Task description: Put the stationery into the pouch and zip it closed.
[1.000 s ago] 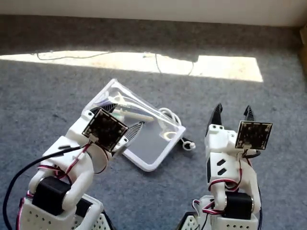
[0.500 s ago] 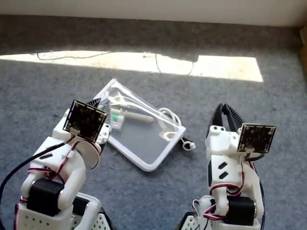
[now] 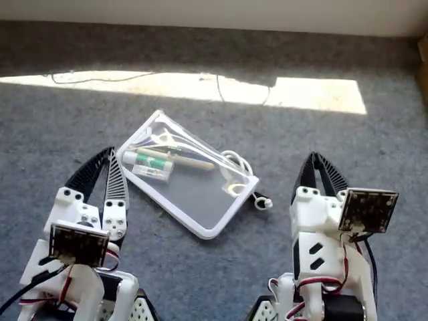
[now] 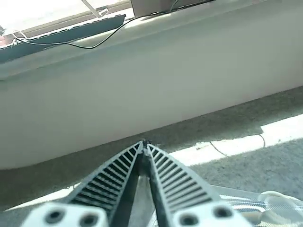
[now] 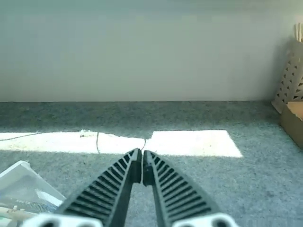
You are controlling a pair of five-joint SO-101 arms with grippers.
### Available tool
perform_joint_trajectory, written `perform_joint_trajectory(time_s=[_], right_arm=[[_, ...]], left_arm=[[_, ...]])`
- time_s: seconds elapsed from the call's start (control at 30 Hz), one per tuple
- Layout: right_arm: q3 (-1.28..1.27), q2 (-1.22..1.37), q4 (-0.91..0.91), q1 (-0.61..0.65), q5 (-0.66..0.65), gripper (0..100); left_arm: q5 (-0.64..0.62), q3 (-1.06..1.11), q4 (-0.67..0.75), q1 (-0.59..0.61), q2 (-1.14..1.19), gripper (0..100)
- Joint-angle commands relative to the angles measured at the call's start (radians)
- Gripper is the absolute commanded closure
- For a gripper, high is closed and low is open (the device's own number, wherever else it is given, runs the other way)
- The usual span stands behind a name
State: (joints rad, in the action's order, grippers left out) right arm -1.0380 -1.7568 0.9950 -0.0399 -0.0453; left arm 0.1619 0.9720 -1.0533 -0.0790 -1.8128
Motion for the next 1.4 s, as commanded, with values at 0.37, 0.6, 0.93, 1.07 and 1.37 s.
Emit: perform_joint_trajectory(time_s=[0.37,0.6,0.93,1.07,1.37], right_arm=[[0.042,-0.082,0.147,0.007,0.006,98.9],[0.010,-0.082,0.283,0.010,0.003,98.9],[-0.329,-0.082,0.282,0.010,0.009,98.9],[-0.403,-0.082,0.282,0.010,0.009,98.9],[-0.608,-0.082,0.282,0.010,0.009,99.0]], left_arm=[[-0.012,0.058,-0.149,0.008,-0.008,99],[-0.009,0.214,-0.144,0.008,-0.008,99],[-0.008,0.458,-0.144,0.008,-0.008,99],[-0.008,0.529,-0.144,0.008,-0.008,99],[-0.008,0.694,-0.144,0.008,-0.008,99]])
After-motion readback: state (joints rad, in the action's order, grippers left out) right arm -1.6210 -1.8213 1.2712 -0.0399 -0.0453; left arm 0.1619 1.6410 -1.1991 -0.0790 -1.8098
